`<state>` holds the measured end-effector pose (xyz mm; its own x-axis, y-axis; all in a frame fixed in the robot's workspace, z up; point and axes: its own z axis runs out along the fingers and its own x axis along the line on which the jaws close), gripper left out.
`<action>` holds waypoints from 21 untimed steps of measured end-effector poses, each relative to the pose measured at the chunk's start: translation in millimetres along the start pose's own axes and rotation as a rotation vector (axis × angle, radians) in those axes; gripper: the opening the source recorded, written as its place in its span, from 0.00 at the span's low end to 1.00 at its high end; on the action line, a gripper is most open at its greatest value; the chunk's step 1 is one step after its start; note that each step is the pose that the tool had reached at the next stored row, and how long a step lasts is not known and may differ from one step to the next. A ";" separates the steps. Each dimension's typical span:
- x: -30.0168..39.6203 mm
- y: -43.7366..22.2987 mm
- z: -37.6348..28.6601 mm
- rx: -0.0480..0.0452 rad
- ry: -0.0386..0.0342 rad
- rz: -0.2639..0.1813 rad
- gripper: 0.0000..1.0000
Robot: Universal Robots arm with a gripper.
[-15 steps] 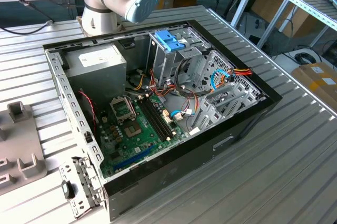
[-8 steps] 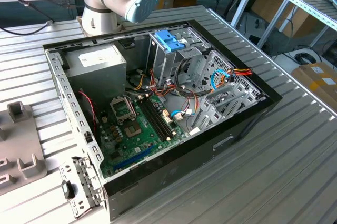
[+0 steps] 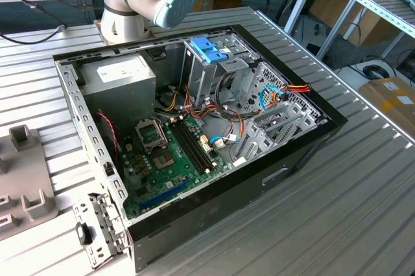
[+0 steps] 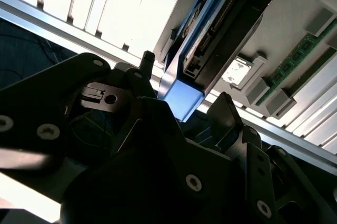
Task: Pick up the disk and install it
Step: 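Pick up the disk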
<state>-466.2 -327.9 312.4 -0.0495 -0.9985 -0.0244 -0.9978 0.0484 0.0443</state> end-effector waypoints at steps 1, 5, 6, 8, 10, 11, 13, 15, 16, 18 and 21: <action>0.0 0.1 0.3 0.0000 0.0000 0.000 0.67; 0.1 0.3 1.4 0.0000 0.0000 0.000 0.67; 0.1 0.3 1.7 0.0000 0.0000 0.000 0.67; 0.1 0.5 2.1 0.0001 0.0000 0.000 0.67; 0.2 0.7 2.6 0.0002 -0.0001 0.000 0.67; 0.3 0.8 2.9 0.0002 -0.0001 0.000 0.67; 0.4 1.1 3.5 0.0000 0.0000 0.000 0.67; 0.6 1.2 4.4 0.0000 0.0000 0.000 0.67; 0.6 1.2 4.9 0.0001 0.0000 0.000 0.67; 0.7 1.4 6.1 0.0000 0.0000 0.000 0.67; 0.7 1.6 7.8 0.0000 0.0000 0.000 0.67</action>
<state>-468.2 -328.4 304.6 -0.0495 -0.9985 -0.0244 -0.9978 0.0484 0.0443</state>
